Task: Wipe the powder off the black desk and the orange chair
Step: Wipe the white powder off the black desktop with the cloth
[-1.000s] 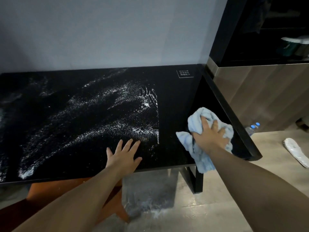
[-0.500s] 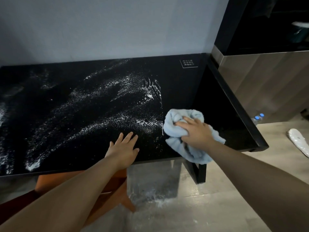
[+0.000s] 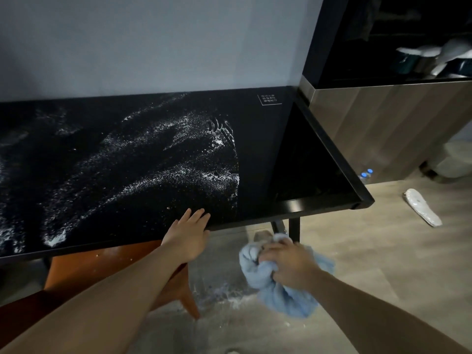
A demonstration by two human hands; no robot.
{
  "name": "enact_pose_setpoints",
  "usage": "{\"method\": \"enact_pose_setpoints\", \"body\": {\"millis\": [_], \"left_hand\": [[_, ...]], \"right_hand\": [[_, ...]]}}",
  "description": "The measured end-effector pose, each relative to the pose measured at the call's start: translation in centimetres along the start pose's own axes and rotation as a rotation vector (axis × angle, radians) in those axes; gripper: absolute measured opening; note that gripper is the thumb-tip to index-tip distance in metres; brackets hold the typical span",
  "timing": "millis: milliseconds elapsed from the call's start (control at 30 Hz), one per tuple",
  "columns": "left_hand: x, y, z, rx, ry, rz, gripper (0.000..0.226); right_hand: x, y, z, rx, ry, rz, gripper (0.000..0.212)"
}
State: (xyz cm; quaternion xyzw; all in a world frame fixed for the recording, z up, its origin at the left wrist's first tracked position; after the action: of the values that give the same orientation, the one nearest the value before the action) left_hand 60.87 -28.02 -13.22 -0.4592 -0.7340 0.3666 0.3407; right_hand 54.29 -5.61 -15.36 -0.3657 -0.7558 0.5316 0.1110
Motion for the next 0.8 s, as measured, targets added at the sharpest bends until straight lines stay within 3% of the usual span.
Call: {"method": "enact_pose_setpoints", "body": {"millis": [100, 233, 333, 467, 533, 667, 800], "left_hand": [[-0.2, 0.5, -0.7, 0.030, 0.005, -0.030, 0.053], [-0.4, 1.0, -1.3, 0.064, 0.004, -0.012, 0.052], [-0.2, 0.7, -1.2, 0.071, 0.014, -0.008, 0.053], [0.7, -0.3, -0.7, 0.107, 0.036, -0.009, 0.053], [1.1, -0.6, -0.3, 0.129, 0.040, -0.004, 0.052], [1.4, -0.8, 0.4, 0.138, 0.018, -0.082, 0.050], [1.4, -1.3, 0.8, 0.154, 0.008, -0.051, 0.050]], "right_hand": [[0.9, 1.7, -1.7, 0.105, 0.169, 0.045, 0.044], [1.3, -0.9, -1.6, 0.245, 0.292, 0.107, 0.045], [2.1, -3.5, -1.5, 0.481, 0.311, 0.145, 0.041], [3.6, -6.8, -1.4, 0.726, 0.466, 0.287, 0.043], [3.8, -7.7, -0.4, 0.666, 0.496, 0.238, 0.046], [1.9, -6.0, 1.8, 0.210, 0.358, 0.168, 0.036], [0.1, -5.8, 1.9, 0.073, 0.161, 0.308, 0.036]]}}
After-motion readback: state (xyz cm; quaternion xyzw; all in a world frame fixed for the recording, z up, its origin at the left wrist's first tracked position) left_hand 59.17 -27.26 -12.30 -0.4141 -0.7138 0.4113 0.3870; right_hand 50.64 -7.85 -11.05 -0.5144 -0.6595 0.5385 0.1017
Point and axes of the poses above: each hand's wrist, its own z-axis towards the middle knuckle, its own y-axis out of the palm, x = y × z, the point moved 3 cm from there along z, towards the middle knuckle, and after that the axes turned 1 degree about z, right-handed, at the moved point
